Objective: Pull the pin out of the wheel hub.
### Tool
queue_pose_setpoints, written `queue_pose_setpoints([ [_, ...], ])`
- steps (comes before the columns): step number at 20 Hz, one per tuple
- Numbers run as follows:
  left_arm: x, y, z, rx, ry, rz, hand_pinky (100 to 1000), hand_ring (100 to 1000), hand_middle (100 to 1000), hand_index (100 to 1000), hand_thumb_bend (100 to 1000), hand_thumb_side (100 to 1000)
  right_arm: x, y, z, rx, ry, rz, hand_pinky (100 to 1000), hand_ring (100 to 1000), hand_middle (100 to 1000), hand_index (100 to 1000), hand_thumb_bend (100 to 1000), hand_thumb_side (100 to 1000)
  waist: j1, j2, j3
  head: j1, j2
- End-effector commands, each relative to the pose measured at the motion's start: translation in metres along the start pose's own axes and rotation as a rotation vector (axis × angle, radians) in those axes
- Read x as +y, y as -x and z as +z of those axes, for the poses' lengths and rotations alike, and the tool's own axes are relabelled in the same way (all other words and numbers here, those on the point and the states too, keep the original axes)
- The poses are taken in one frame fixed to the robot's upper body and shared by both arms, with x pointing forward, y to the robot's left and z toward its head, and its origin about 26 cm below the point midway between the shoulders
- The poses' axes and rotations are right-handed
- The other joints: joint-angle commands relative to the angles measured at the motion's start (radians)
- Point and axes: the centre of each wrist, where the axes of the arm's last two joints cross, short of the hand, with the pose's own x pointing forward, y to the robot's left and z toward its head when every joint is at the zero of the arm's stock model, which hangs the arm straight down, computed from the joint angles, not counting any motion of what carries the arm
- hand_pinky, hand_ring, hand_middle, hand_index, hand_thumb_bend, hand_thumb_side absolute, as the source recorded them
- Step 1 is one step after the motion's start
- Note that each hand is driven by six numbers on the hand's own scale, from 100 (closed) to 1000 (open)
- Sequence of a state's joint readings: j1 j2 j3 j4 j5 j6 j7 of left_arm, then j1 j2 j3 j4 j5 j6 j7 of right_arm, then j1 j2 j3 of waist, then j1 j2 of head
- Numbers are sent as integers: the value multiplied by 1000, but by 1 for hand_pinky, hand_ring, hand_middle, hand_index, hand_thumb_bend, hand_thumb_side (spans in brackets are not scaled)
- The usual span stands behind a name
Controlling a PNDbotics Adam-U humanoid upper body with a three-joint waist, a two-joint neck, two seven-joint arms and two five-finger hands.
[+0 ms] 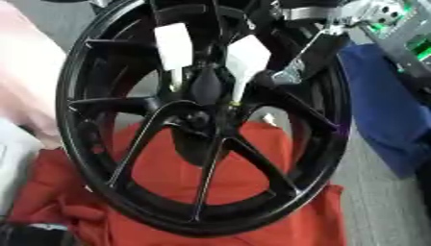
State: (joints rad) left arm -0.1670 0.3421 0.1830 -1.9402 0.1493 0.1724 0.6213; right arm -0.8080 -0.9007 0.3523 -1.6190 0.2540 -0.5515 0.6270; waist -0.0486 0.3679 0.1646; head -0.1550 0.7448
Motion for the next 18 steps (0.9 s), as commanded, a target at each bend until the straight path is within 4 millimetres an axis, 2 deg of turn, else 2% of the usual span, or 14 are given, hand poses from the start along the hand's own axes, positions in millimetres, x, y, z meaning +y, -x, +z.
queue_pose_setpoints([
  [1,2,-7,-4,-27,-3,2,665,500,430,713,300,595,-6,1,5,-185,-278,203,844,754,499,659,276,462,3,-20,0,1,-12],
  [5,3,-7,-4,-25,-3,0,666,499,430,713,300,596,-7,2,5,-185,-261,176,832,722,443,596,226,430,4,-23,0,2,-11],
  [6,3,-6,-4,-24,-3,0,666,499,430,713,299,596,-8,2,5,-187,-254,170,831,716,433,585,192,462,4,-24,0,2,-10],
  [7,3,-6,-4,-23,-4,-1,666,499,430,713,299,596,-10,1,5,-191,-246,164,829,712,427,580,197,409,4,-25,0,2,-11],
  [12,4,-5,-4,-21,-6,-3,667,499,430,713,297,595,-21,-2,11,-196,-212,133,813,659,353,509,108,355,6,-32,-1,-1,-11],
  [18,4,-5,-4,-20,-10,-6,667,499,429,713,297,593,-30,2,27,-157,-180,57,801,622,308,468,100,312,9,-43,1,-11,-16],
])
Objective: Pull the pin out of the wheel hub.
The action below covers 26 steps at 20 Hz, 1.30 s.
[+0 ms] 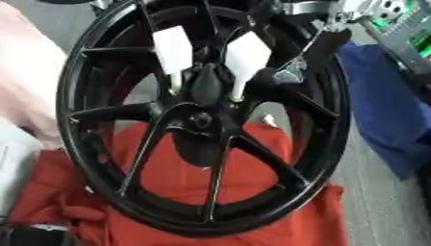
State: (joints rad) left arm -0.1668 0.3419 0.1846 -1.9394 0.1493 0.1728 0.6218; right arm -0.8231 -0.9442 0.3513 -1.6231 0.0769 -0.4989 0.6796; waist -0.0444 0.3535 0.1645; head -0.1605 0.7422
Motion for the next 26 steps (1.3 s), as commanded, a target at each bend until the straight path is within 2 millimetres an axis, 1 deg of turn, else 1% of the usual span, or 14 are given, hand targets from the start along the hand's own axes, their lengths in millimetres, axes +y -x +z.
queue_pose_setpoints([
  [1,4,-5,-4,-20,-9,-5,667,498,429,713,298,593,-22,-1,20,-113,-202,161,801,620,304,465,100,310,6,-30,1,-7,-14],
  [6,4,-4,-4,-16,-11,-7,667,498,428,713,299,591,-35,2,37,-74,-146,88,798,599,281,450,100,269,9,-36,3,-15,-22],
  [9,4,-3,-4,-13,-13,-10,668,497,428,713,300,590,-45,15,58,-2,-73,-8,799,576,263,443,100,213,12,-38,3,-24,-26],
  [10,5,-3,-4,-13,-15,-11,668,497,428,713,300,590,-48,20,68,27,-42,-44,800,570,256,439,100,200,12,-39,2,-25,-27],
  [11,5,-3,-4,-13,-16,-12,668,497,428,713,303,585,-51,25,80,61,-8,-80,800,564,252,436,100,221,13,-39,0,-24,-29],
  [12,5,-3,-4,-13,-18,-13,668,497,428,713,301,589,-54,29,91,92,24,-113,801,560,245,434,100,181,13,-39,-1,-23,-31],
  [13,6,-3,-4,-14,-20,-13,668,497,428,713,300,589,-57,32,104,120,56,-142,801,556,242,433,100,172,14,-38,-2,-21,-33],
  [15,6,-3,-5,-14,-24,-13,668,497,428,713,299,590,-61,34,134,172,126,-193,802,546,234,431,100,152,15,-35,-5,-18,-35],
  [17,6,-3,-5,-16,-28,-14,668,497,428,713,299,589,-64,31,168,226,208,-232,803,539,229,430,100,138,17,-31,-8,-16,-36],
  [20,7,-4,-6,-20,-41,-15,669,497,428,713,298,588,-60,23,214,315,317,-267,804,538,230,432,100,130,21,-23,-13,-7,-40],
  [22,8,-5,-6,-24,-51,-15,669,496,428,714,298,588,-51,18,241,381,377,-271,805,541,238,440,100,125,25,-18,-20,4,-42],
  [24,9,-5,-7,-26,-62,-16,669,496,428,713,298,587,-36,15,265,455,437,-262,810,550,255,454,100,126,28,-14,-29,18,-44],
  [26,10,-6,-7,-30,-73,-16,670,496,427,713,299,585,-15,13,280,510,477,-230,815,563,280,473,100,128,32,-12,-36,31,-43],
])
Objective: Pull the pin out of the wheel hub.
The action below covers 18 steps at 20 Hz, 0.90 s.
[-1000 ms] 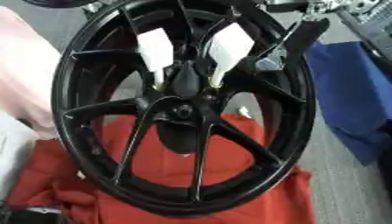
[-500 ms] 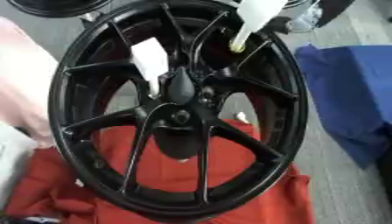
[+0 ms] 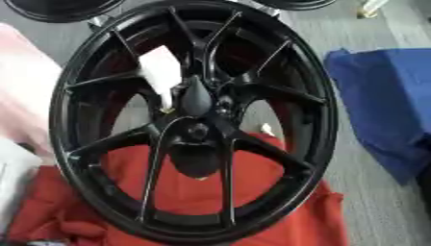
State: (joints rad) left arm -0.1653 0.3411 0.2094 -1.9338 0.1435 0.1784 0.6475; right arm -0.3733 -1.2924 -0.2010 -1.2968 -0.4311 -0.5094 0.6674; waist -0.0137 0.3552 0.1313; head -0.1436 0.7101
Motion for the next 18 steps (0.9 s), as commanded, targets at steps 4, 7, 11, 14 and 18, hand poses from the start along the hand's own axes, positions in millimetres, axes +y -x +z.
queue_pose_setpoints([
  [4,6,-8,-4,-35,-41,2,670,496,427,713,299,583,24,15,57,72,207,173,833,630,437,614,100,108,10,-9,-9,26,-10],
  [7,6,-9,-4,-37,-50,3,671,496,427,713,299,581,71,19,78,124,222,206,888,787,738,816,100,109,16,-9,-5,32,-15],
  [11,6,-9,-4,-38,-54,7,671,496,427,714,300,581,116,16,102,226,136,290,936,901,870,892,100,100,19,-11,-4,38,-15],
  [14,6,-8,-4,-33,-58,6,671,495,427,714,302,580,141,16,118,292,103,309,951,930,885,902,124,100,19,-13,-3,44,-10],
  [18,7,-9,-4,-37,-63,6,671,495,426,714,304,579,156,17,129,320,140,302,954,920,868,890,164,100,18,-14,-4,53,-4],
])
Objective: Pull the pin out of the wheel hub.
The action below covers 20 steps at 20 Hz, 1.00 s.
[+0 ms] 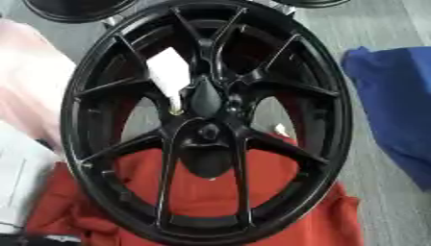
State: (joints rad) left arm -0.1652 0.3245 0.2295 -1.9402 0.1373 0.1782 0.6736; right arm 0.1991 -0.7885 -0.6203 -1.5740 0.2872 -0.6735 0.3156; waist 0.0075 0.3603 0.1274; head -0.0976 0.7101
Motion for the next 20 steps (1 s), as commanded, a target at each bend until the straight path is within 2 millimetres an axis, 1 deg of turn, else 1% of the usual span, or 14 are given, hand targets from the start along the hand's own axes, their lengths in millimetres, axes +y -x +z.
queue_pose_setpoints([
  [1,4,-8,-4,-35,-14,-1,671,495,426,714,304,580,-10,-3,2,-1,45,36,951,911,860,886,128,101,-4,-19,-1,10,-4],
  [3,4,-8,-4,-33,-14,-2,671,495,426,714,305,580,-10,-5,1,-4,88,13,943,895,848,883,100,100,-5,-19,-2,12,-3],
  [9,4,-7,-3,-33,-14,-2,672,494,426,713,305,580,-16,-10,-5,33,190,-66,925,857,829,886,100,100,-8,-19,-3,16,-7],
  [11,5,-7,-3,-33,-15,-3,672,494,425,713,305,580,-16,-11,-6,57,218,-92,910,823,792,864,100,100,-8,-20,-3,18,-8],
  [12,4,-7,-3,-33,-15,-2,672,494,425,713,305,580,-16,-12,-7,69,239,-113,893,766,717,818,100,127,-9,-19,-3,18,-9],
  [13,4,-8,-3,-34,-14,-1,672,494,425,713,305,580,-14,-13,-9,79,275,-151,888,741,681,799,100,218,-9,-19,-3,18,-10],
  [14,4,-8,-3,-34,-12,0,672,494,425,713,305,580,-14,-15,-12,80,313,-194,882,708,641,777,100,350,-9,-19,-3,18,-12],
  [15,3,-8,-3,-35,-10,1,672,494,425,713,305,580,-14,-18,-15,74,347,-237,880,695,622,768,100,435,-9,-18,-3,19,-13],
  [17,3,-9,-3,-36,-8,4,672,493,425,713,305,579,-15,-27,-26,35,396,-322,880,683,608,758,100,474,-7,-17,-1,18,-15],
  [20,1,-10,-3,-39,-3,11,672,493,425,713,305,579,-16,-43,-44,-56,427,-449,884,676,602,758,100,506,-5,-14,3,16,-20],
])
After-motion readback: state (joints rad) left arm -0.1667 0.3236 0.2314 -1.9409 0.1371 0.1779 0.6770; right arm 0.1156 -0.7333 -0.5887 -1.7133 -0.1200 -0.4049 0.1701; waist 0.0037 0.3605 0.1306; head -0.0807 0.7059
